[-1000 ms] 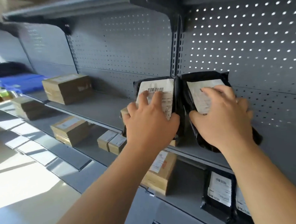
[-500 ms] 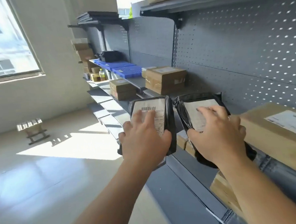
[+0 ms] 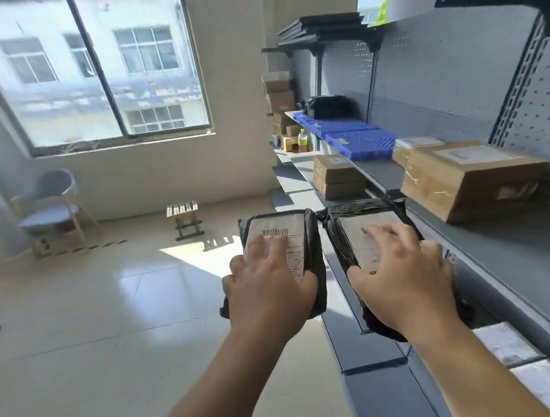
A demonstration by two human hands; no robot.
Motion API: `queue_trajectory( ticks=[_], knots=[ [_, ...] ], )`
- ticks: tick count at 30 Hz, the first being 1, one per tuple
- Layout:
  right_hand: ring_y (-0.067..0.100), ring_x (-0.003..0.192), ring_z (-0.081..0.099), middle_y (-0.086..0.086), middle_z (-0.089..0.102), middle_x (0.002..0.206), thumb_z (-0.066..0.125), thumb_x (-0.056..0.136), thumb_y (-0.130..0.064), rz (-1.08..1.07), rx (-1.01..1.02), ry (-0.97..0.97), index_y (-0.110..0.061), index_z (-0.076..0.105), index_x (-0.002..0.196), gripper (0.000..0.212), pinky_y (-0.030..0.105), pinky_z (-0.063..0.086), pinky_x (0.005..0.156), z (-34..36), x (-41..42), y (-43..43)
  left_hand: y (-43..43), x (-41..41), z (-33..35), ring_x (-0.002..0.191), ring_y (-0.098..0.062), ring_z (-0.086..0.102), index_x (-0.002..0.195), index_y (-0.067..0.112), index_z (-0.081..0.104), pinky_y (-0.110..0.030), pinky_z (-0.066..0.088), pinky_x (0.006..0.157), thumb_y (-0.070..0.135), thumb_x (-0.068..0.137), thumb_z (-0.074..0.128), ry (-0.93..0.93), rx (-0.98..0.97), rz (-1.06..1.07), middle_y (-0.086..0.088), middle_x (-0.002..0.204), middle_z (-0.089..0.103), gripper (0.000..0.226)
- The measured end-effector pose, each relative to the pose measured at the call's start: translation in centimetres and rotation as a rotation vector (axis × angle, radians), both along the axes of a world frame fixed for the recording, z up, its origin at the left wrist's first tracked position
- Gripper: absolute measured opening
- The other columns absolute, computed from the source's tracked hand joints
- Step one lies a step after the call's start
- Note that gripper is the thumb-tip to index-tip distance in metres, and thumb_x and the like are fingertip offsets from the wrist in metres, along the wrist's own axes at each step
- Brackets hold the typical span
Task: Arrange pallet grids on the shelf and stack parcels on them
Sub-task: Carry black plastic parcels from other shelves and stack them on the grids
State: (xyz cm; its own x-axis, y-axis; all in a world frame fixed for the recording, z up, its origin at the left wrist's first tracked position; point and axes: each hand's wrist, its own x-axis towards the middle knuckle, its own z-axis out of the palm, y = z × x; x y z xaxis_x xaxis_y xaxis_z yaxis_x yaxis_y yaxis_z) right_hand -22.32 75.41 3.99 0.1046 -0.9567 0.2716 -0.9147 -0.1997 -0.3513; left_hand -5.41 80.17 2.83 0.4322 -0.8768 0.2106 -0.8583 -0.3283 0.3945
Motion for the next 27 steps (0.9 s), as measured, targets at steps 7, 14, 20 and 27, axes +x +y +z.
queue_trajectory(
  ticks=[7,14,20,27],
  knots=[
    [0.032,0.126,0.037,-0.008,0.033,0.152,0.054,0.083,-0.054,0.184,0.016,-0.011,-0.04,0.037,0.147,0.067,0.049,0.034,0.105,0.1,4.9,-10.7,-7.4,3.9,-0.2,0.132,-0.03,0.032,0.147,0.043,0.029,-0.048,0.03,0.108,0.058,0.083,0.046,-0.025,0.005,0.205,0.008,0.161,0.019,0.067],
    [0.031,0.126,0.037,-0.01,0.032,0.153,0.053,0.084,-0.054,0.337,0.056,-0.002,-0.042,0.036,0.147,0.067,0.046,0.034,0.106,-1.2,12.3,-18.4,-13.1,10.4,-1.4,0.128,-0.031,0.035,0.145,0.041,0.029,-0.046,0.031,0.103,0.057,0.085,0.047,-0.04,0.039,0.344,0.006,0.159,0.023,0.065],
    [0.031,0.125,0.036,-0.009,0.031,0.153,0.054,0.085,-0.052,0.376,0.054,0.033,-0.04,0.036,0.148,0.066,0.046,0.031,0.105,-2.4,21.0,-25.8,-20.0,18.9,-3.1,0.128,-0.033,0.035,0.147,0.04,0.03,-0.045,0.031,0.103,0.056,0.085,0.049,-0.002,0.03,0.385,0.005,0.159,0.023,0.066],
    [0.03,0.125,0.037,-0.011,0.03,0.154,0.052,0.084,-0.055,0.291,0.053,0.061,-0.042,0.035,0.148,0.067,0.045,0.032,0.106,-1.2,31.4,-35.8,-30.8,29.9,-2.5,0.13,-0.032,0.035,0.145,0.042,0.027,-0.047,0.033,0.105,0.058,0.085,0.046,-0.01,0.019,0.314,0.007,0.16,0.021,0.065]
  ],
)
